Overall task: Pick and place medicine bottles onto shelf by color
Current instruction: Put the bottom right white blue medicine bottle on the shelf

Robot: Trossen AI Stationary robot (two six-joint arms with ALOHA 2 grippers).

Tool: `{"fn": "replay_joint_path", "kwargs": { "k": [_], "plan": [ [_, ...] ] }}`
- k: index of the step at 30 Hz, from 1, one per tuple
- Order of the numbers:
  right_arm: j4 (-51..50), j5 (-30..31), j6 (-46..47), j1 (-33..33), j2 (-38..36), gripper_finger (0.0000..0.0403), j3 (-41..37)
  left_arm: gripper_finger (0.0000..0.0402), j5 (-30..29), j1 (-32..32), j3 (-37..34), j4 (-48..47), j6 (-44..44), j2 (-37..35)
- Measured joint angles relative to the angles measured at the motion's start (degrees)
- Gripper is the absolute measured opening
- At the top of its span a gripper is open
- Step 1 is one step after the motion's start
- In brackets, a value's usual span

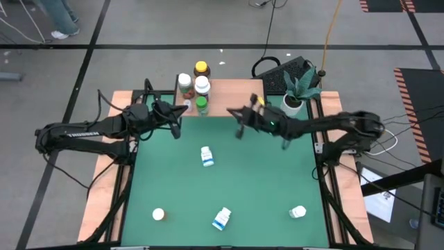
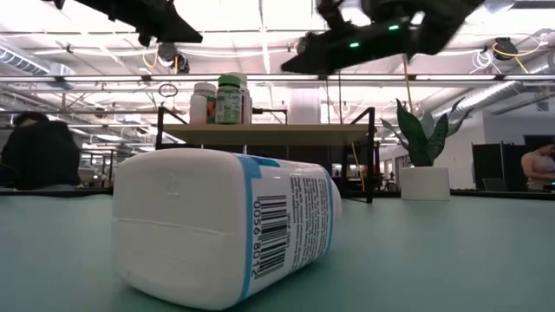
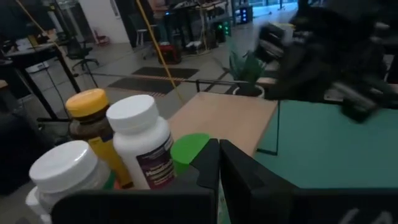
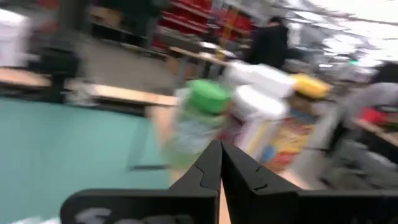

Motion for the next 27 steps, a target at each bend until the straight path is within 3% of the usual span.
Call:
{"fn": "replay_joint_path", "kwargs": {
  "k": [3,6,11,15,19,22,27],
  "plan": [
    [-0.48,-0.56,2.13,2.92,-4.33,0.0000,-6.00,0.0010,1.51,-1.25,0.00,3.61,-1.71,0.01],
    [-0.62,0.19,3.27,5.35,-7.90,0.0000,-10.53,0.0010,7.78,-2.81,0.09,9.08,-2.14,1.90],
    [-1.14,-0.26,4.27,8.82,-11.67,0.0000,-13.35,0.0010,12.85,-5.30,0.09,15.28,0.07,9.36],
    [-3.77,-5.78,5.23,12.09,-13.89,0.0002,-13.27,0.0010,12.86,-7.31,0.26,20.65,-0.64,15.46],
    [-13.29,-11.26,7.27,16.63,-17.19,0.0015,-13.29,0.0010,13.78,-12.98,3.81,21.48,-3.66,19.37],
    [-20.31,-13.48,8.46,22.20,-20.34,0.0026,-13.29,0.0010,11.71,-19.10,8.02,18.83,-1.31,22.40],
    [-25.09,-13.14,15.62,31.15,-24.37,0.0053,-13.25,0.0010,1.16,-27.73,13.76,16.97,0.48,28.49]
  ]
}}
